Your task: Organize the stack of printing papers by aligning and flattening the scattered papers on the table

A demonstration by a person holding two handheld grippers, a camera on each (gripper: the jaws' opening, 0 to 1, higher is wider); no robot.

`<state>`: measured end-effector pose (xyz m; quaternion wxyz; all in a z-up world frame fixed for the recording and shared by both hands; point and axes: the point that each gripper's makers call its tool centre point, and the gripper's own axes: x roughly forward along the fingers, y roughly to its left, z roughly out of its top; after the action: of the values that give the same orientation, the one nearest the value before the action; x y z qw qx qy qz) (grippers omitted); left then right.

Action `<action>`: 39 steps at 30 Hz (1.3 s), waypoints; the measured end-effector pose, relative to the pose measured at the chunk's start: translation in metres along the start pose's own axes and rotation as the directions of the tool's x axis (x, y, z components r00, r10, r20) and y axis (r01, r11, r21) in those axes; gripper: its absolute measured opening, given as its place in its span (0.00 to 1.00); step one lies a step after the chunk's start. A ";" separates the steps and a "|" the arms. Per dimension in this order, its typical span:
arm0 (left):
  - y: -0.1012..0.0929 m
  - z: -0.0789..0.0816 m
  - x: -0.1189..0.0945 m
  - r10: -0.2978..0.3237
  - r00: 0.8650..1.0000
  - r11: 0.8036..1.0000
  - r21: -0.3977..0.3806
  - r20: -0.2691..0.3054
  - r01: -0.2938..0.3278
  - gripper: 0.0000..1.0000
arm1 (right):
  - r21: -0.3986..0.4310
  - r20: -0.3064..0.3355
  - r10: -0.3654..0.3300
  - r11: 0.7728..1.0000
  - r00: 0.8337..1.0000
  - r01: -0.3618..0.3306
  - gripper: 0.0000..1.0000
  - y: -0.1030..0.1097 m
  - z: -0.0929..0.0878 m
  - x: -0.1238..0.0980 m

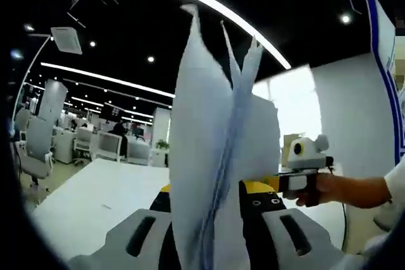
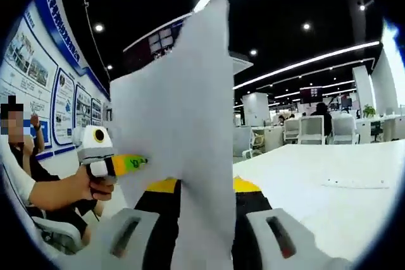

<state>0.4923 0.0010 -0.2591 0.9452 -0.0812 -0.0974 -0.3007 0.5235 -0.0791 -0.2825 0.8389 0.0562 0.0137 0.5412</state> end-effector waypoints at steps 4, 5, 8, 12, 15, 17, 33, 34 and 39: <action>0.008 0.019 -0.017 0.063 0.996 0.998 0.025 0.060 -0.064 0.38 | -0.004 0.048 -0.016 1.000 0.999 0.017 0.42 0.004 0.024 -0.007; 0.008 0.018 -0.019 0.073 0.995 0.997 -0.014 0.063 -0.073 0.40 | -0.003 0.054 -0.025 1.000 0.998 0.025 0.47 0.003 0.024 -0.006; 0.006 0.007 -0.009 0.087 0.995 0.996 -0.011 0.046 -0.087 0.44 | 0.016 0.034 -0.051 0.999 0.998 0.050 0.59 0.004 0.020 0.005; -0.002 -0.003 0.009 0.078 0.997 0.997 0.007 0.013 -0.078 0.44 | 0.027 0.025 -0.038 0.999 0.999 0.037 0.64 0.013 0.021 0.016; -0.008 -0.005 0.017 0.073 0.997 0.997 0.032 0.000 -0.073 0.43 | 0.025 0.023 -0.035 0.999 0.999 0.035 0.66 0.012 0.022 0.019; -0.011 -0.008 0.018 0.054 0.998 0.998 0.044 -0.021 -0.053 0.32 | 0.034 0.024 -0.033 0.999 0.999 0.032 0.65 0.009 0.023 0.018; -0.013 -0.005 0.006 -0.057 0.998 0.985 -0.163 -0.009 0.054 0.06 | 0.049 -0.044 -0.015 0.999 0.999 0.017 0.59 -0.002 0.021 0.003; -0.012 -0.005 0.004 -0.058 0.998 0.975 -0.214 -0.012 0.054 0.06 | 0.050 -0.046 -0.014 0.999 0.999 0.017 0.59 -0.002 0.021 0.002; 0.003 -0.010 -0.017 -0.019 1.000 0.914 -0.406 -0.009 0.013 0.06 | 0.093 -0.057 -0.007 0.996 0.998 0.012 0.61 -0.001 0.020 -0.017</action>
<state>0.4821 0.0106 -0.2727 0.9060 -0.2727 -0.0277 -0.3226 0.5190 -0.0965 -0.2635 0.8372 0.0799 0.0631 0.5374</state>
